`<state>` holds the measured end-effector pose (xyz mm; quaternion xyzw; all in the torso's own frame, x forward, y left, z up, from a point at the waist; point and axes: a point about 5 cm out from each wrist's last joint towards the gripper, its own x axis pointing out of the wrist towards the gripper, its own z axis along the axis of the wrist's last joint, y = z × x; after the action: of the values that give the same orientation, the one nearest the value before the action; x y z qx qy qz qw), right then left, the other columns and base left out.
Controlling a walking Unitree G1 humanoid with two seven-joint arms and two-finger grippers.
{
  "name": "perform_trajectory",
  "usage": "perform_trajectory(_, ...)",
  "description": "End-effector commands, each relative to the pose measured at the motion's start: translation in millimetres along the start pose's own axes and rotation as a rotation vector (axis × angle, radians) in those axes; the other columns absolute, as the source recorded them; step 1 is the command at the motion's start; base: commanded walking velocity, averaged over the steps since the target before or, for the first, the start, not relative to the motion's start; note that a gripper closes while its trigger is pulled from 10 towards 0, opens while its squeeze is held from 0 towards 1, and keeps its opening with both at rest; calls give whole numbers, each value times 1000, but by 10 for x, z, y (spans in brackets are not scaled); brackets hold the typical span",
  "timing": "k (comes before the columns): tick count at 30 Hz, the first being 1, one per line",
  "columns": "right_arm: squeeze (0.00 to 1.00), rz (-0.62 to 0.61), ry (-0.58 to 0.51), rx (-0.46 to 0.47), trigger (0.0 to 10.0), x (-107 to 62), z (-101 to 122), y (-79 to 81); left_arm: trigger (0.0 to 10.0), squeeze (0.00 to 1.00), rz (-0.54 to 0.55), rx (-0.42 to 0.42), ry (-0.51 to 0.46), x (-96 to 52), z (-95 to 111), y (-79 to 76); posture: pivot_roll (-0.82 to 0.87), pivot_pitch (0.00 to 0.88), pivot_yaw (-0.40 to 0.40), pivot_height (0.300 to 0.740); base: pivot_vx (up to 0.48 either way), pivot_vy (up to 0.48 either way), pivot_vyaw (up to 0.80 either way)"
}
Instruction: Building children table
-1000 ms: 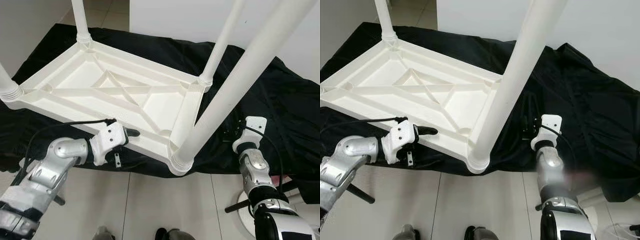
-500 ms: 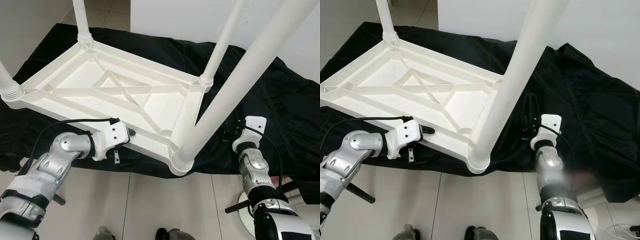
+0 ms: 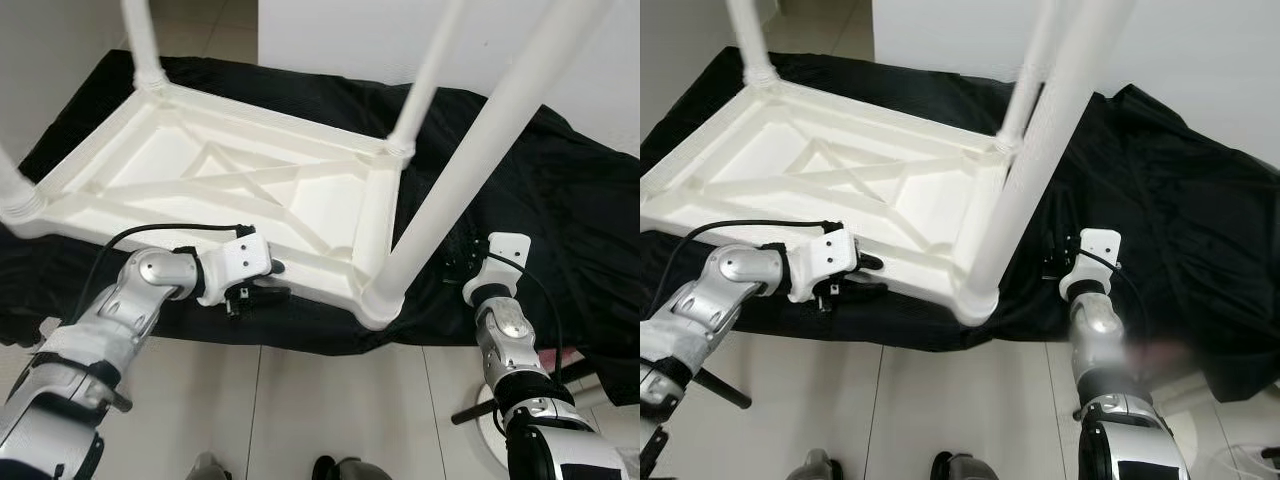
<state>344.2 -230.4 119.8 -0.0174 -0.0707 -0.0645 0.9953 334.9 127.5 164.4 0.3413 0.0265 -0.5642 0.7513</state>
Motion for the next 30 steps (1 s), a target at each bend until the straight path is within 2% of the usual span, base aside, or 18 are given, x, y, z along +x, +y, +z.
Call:
perform_trajectory(1, 0, -8, 26, -10, 10000, -29, -52, -21, 10000, 0, 103, 8, 11, -12, -6, 89, 80, 126, -77, 740, 0, 0, 0)
perform_trajectory(3, 0, -10, 27, -6, 10000, -28, -55, -10, 10000, 0, 127, 47, -7, 74, 66, 144, 78, 125, -74, 740, 0, 0, 0)
perform_trajectory(8, 0, -8, 33, 12, 10000, -45, -79, 28, 10000, 0, 167, 59, -41, 193, 144, 200, 70, 125, -64, 740, 0, 0, 0)
perform_trajectory(13, 0, -10, 44, 39, 10000, -66, -105, 45, 10000, 0, 178, 50, -59, 224, 154, 208, 68, 126, -63, 740, 0, 0, 0)
perform_trajectory(14, 0, -10, 55, 52, 10000, -84, -127, 56, 10000, 1000, 180, 5, -74, 226, 146, 211, 68, 127, -62, 740, 0, 0, 0)
perform_trajectory(17, 0, -13, 67, 60, 10000, -107, -152, 66, 10000, 1000, 185, -40, -102, 225, 150, 217, 68, 129, -63, 740, 0, 0, 0)
perform_trajectory(23, 0, 4, 56, 68, 10000, -130, -151, 85, 10000, 1000, 240, -1, -112, 190, 173, 242, 67, 130, -63, 740, 0, 0, 0)
perform_trajectory(24, 0, 10, 28, 69, 10000, -146, -125, 93, 10000, 827, 283, -1, -124, 136, 178, 268, 67, 131, -63, 740, 0, 0, 0)
perform_trajectory(25, 0, 10, 28, 69, 10000, -146, -125, 93, 10000, 827, 283, -1, -124, 136, 178, 268, 67, 131, -63, 740, 0, 0, 0)
perform_trajectory(26, 0, 32, 0, 87, 10000, -172, -100, 106, 10000, 98, 325, -17, -138, 72, 179, 290, 69, 132, -65, 740, 0, 0, 0)
perform_trajectory(27, 0, 40, -24, 96, 10000, -195, -76, 111, 10000, 0, 357, -38, -150, 15, 175, 304, 69, 132, -65, 740, 0, 0, 0)
perform_trajectory(28, 0, 40, -24, 96, 10000, -195, -76, 111, 10000, 0, 357, -38, -150, 15, 175, 304, 69, 132, -65, 740, 0, 0, 0)
perform_trajectory(29, 0, 42, -54, 104, 10000, -221, -46, 112, 10000, 0, 398, -57, -166, -54, 171, 315, 68, 131, -65, 740, 0, 0, 0)
perform_trajectory(30, 0, 50, -81, 120, 10000, -253, -15, 130, 10000, 0, 433, -106, -173, -120, 149, 317, 68, 133, -66, 740, 0, 0, 0)
